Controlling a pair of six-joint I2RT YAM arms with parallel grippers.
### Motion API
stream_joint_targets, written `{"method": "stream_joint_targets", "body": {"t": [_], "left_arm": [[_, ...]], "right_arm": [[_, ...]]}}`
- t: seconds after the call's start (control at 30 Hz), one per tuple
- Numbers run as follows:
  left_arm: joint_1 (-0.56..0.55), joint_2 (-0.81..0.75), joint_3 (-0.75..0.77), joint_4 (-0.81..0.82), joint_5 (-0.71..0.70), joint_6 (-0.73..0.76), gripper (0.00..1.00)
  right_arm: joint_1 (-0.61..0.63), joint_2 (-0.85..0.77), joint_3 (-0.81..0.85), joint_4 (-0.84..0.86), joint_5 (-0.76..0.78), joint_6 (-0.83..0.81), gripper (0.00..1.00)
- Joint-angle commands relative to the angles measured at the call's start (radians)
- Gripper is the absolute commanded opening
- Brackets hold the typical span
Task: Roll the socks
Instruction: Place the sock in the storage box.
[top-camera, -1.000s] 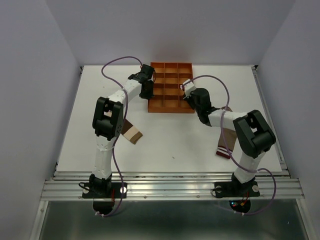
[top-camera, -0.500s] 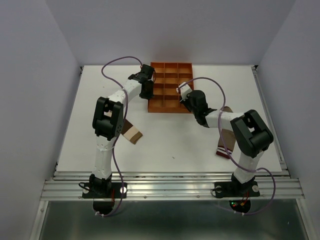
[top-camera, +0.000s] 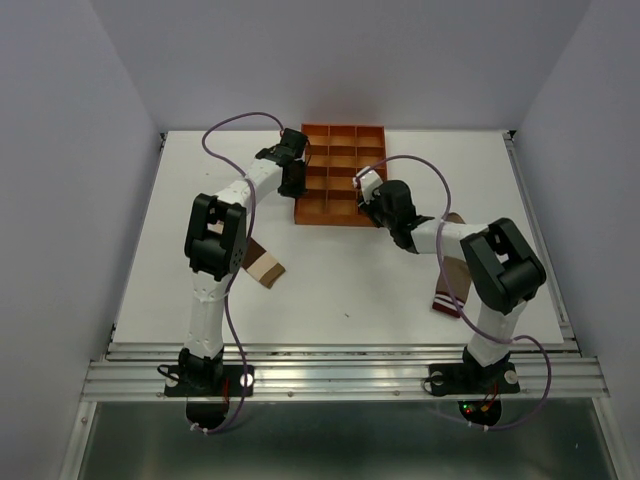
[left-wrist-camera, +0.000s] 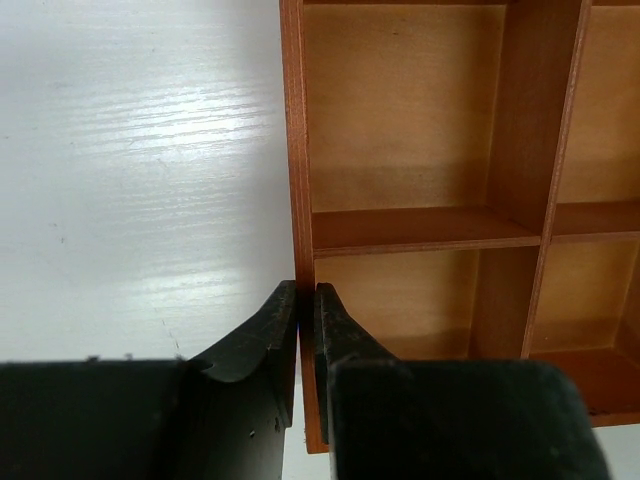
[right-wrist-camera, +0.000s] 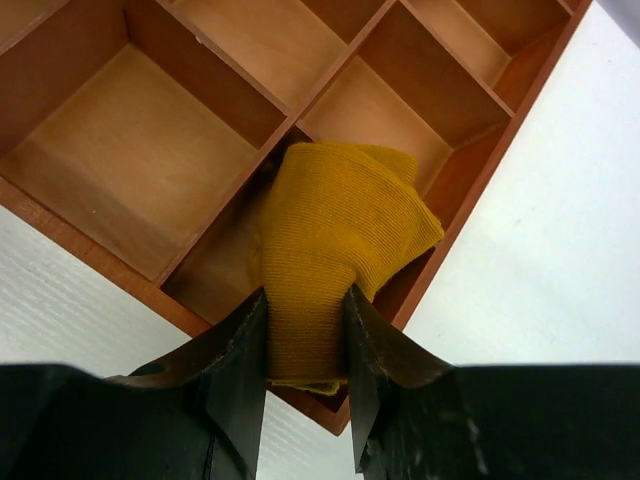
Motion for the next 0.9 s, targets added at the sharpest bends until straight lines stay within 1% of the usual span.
{"method": "stream_joint_targets", "body": {"t": [0.0,0.07,0.1,0.13,0.3,0.5,0.6,0.77,0.87], "left_arm": [[-0.003,0.012,-0.008,0.022,-0.005,0.031,0.00],[-0.003,0.010,-0.008,0.025,-0.008,0.034,0.00],[-0.003,0.010,-0.008,0.026,-0.008,0.034,0.00],[-0.002,0.010,-0.009,0.028,-0.004,0.036,0.00],[-0.003,0.012,-0.011,0.039,-0.002,0.050,0.00],[-0.003,0.013,-0.014,0.054,0.010,0.064,0.00],[-0.002,0.013,-0.015,0.062,0.019,0.074,0.00],[-0.003,0.021,-0.006,0.063,0.021,0.079,0.00],[-0.003,0.026,-0.003,0.062,0.019,0.079,0.00]], "right_arm": [[-0.021,0.018,0.031,-0.169,-0.185,0.024,0.01],[-0.046,0.022,0.043,-0.214,-0.188,0.008,0.01],[-0.047,0.028,0.054,-0.224,-0.211,0.001,0.01],[-0.075,0.030,0.061,-0.252,-0.240,-0.006,0.01],[-0.076,0.077,0.123,-0.300,-0.273,-0.029,0.01],[-0.106,0.128,0.189,-0.347,-0.303,-0.067,0.01],[-0.128,0.154,0.206,-0.353,-0.331,-0.076,0.01],[-0.137,0.191,0.229,-0.470,-0.355,-0.108,0.01],[-0.137,0.197,0.221,-0.485,-0.363,-0.107,0.01]]}}
